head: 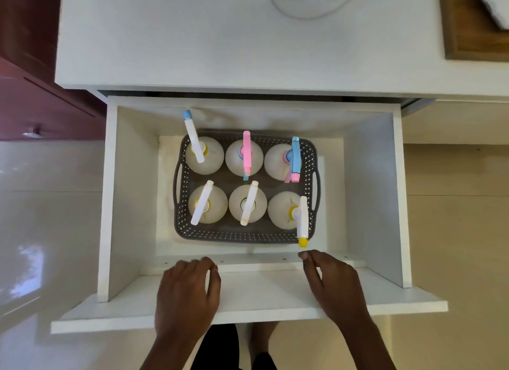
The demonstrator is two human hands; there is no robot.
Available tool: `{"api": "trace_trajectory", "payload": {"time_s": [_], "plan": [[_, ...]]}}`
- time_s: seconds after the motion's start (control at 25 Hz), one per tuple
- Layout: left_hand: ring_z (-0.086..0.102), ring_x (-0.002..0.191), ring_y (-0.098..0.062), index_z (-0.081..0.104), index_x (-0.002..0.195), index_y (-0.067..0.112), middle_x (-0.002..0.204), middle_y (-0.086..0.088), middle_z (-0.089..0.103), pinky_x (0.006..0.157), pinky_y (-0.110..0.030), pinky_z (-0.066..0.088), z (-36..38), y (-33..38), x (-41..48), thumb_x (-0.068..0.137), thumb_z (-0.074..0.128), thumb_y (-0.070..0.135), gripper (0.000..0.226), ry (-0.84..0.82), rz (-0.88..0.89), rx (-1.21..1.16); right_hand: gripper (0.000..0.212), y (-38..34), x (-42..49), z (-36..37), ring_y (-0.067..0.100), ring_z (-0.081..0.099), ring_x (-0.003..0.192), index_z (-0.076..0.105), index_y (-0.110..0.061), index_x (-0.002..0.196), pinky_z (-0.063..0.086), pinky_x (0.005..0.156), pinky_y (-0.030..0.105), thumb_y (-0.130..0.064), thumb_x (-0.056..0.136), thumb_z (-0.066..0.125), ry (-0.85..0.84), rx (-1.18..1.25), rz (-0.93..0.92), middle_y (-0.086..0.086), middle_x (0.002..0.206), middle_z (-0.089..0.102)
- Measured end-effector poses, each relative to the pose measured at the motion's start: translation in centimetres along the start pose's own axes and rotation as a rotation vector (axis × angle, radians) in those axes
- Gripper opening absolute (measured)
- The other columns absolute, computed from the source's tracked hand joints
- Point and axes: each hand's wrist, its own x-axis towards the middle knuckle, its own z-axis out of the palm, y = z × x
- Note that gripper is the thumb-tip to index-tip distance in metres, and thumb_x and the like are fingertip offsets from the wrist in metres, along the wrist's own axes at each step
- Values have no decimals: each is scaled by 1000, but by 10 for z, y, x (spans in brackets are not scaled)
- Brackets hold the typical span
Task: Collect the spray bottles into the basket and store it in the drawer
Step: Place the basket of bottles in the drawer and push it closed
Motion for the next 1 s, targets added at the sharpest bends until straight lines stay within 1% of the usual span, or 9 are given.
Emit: {"api": "trace_trajectory", "payload": {"time_s": [0.12, 0.2, 0.28, 0.44, 0.68, 0.76, 0.84, 0.92, 1.0], "plan": [[58, 71, -22, 65, 81, 19, 76, 4, 68, 74, -31, 33, 2, -2, -1, 81, 42, 27, 25, 166, 75, 56, 38, 2, -3, 3, 12, 62, 54, 71, -13, 72, 40, 60, 16, -24, 93, 41, 240, 68, -328, -2, 64, 70], [58, 75, -24, 66, 85, 18, 81, 1, 68, 77, -34, 30, 3, 0, -1, 82, 42, 26, 25, 288, 92, 98, 39, 3, -1, 5, 15, 63, 56, 72, -10, 71, 39, 63, 17, -23, 93, 43, 329, 17, -420, 0, 65, 71], [59, 78, -26, 63, 91, 16, 83, -5, 69, 78, -36, 28, 3, 2, 4, 82, 42, 28, 26, 379, 107, 101, 39, 3, 7, 4, 18, 62, 57, 72, -8, 70, 39, 64, 19, -23, 93, 43, 398, -11, -451, 3, 66, 70], [45, 86, -20, 54, 102, 14, 85, -13, 67, 77, -36, 26, -3, 4, 34, 84, 44, 28, 25, 565, 135, 63, 37, -3, 42, -7, 21, 57, 55, 68, -6, 68, 38, 61, 26, -20, 93, 44, 514, 7, -501, 7, 64, 67], [43, 106, -25, 49, 113, 10, 114, -18, 60, 88, -39, 27, -30, 15, 110, 91, 39, 33, 33, 687, 197, -3, 34, -22, 117, -42, 23, 53, 60, 65, -4, 70, 37, 58, 30, -19, 93, 45, 634, 9, -530, 9, 65, 63], [40, 115, -23, 49, 119, 11, 124, -16, 56, 94, -35, 20, -46, 22, 138, 91, 37, 37, 40, 696, 210, -29, 29, -29, 141, -54, 24, 61, 73, 68, -6, 86, 44, 68, 31, -26, 92, 48, 579, 13, -570, 9, 81, 69], [31, 130, -19, 41, 131, 13, 141, -13, 45, 105, -35, 10, -61, 28, 160, 89, 37, 46, 54, 643, 247, -37, 46, -33, 159, -62, 25, 57, 112, 60, -7, 118, 41, 96, 30, -42, 90, 48, 391, -35, -581, 11, 121, 63], [10, 143, -17, 22, 145, 18, 156, -6, 20, 112, -36, -8, -74, 30, 182, 83, 36, 61, 76, 514, 322, 0, 79, -37, 174, -66, 22, 24, 143, 31, -8, 143, 17, 117, 34, -60, 84, 42, 177, -163, -593, 11, 153, 29], [-7, 146, -17, 3, 149, 20, 159, -3, -3, 112, -41, -17, -86, 29, 204, 75, 28, 77, 97, 389, 416, 129, 94, -40, 189, -69, 21, 6, 147, 12, -7, 148, 5, 121, 39, -67, 81, 40, 120, -329, -614, 11, 159, 8]]}}
